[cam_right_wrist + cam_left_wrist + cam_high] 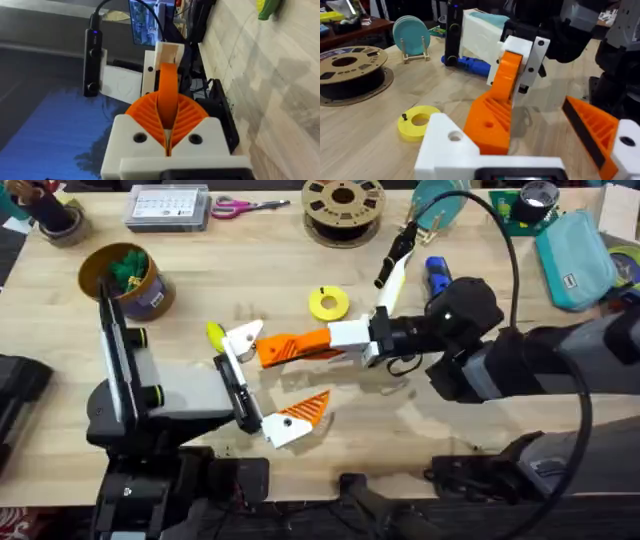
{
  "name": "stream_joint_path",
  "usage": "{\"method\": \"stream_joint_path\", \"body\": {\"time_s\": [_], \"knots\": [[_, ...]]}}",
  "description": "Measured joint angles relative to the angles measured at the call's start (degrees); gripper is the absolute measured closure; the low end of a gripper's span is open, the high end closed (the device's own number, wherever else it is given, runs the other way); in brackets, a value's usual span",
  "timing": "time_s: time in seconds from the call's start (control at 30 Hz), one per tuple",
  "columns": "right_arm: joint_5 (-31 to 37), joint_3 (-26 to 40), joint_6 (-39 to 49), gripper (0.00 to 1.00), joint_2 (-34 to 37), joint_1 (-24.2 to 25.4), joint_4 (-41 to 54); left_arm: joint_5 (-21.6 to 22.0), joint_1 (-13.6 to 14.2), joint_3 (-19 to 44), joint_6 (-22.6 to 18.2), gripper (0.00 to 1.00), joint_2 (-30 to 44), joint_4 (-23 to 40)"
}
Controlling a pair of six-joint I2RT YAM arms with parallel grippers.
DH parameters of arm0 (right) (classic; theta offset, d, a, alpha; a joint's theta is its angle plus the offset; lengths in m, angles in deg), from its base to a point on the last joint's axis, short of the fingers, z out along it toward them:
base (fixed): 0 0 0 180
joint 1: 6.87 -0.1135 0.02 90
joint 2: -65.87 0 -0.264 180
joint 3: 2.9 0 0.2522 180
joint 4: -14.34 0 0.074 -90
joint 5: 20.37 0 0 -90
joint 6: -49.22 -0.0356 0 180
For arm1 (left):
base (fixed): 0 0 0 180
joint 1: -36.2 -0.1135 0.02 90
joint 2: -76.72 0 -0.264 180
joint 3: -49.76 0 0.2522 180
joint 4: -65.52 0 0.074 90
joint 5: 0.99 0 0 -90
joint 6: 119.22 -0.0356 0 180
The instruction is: Pick up the gripper from the table and insert it into the empty holder that is missing its gripper. Then pick up a screw, insert it into the mounting hole, and use the screwdriver to tighten it. Finally, clean up the table by picking up the vegetable and placing it into the bucket.
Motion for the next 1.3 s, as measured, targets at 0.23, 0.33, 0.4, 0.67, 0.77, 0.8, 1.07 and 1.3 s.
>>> {"method": "stream_joint_path", "body": {"time_s": [0.23, 0.33, 0.4, 0.67, 0.77, 0.8, 1.07, 1.3], "knots": [[0.13, 0.55, 0.00, 0.991, 0.00, -0.20, 0.02, 0.00, -0.04, 0.00, 0.00, 0.015, 0.00, 0.00], [0.13, 0.55, 0.00, 0.991, 0.00, -0.20, -0.01, 0.00, -0.04, 0.00, 0.00, 0.016, 0.00, 0.00], [0.13, 0.55, 0.02, 0.991, 0.00, -0.20, -0.03, 0.00, -0.04, 0.00, 0.00, 0.015, 0.00, 0.00], [0.31, 0.64, 0.23, 0.991, 0.11, -0.83, -0.60, 0.01, -0.04, 0.00, -0.04, 0.015, 0.00, 0.00], [0.28, 1.31, 0.24, 0.991, 1.03, -0.97, -0.66, 0.02, -0.04, 0.00, -0.02, 0.015, 0.00, 0.00], [0.29, 1.71, 0.24, 0.991, 1.65, -1.11, -0.76, 0.04, -0.04, 0.00, 0.02, 0.015, 0.00, 0.00], [-0.86, 5.48, 0.20, 0.992, 5.20, -1.31, -1.10, 1.56, -0.48, 0.00, 0.20, 0.015, 0.00, -0.11], [-1.94, 9.67, -0.66, 0.992, 8.80, -1.31, -1.22, 1.53, -0.48, 0.00, 0.22, 0.015, 0.00, -0.13]]}}
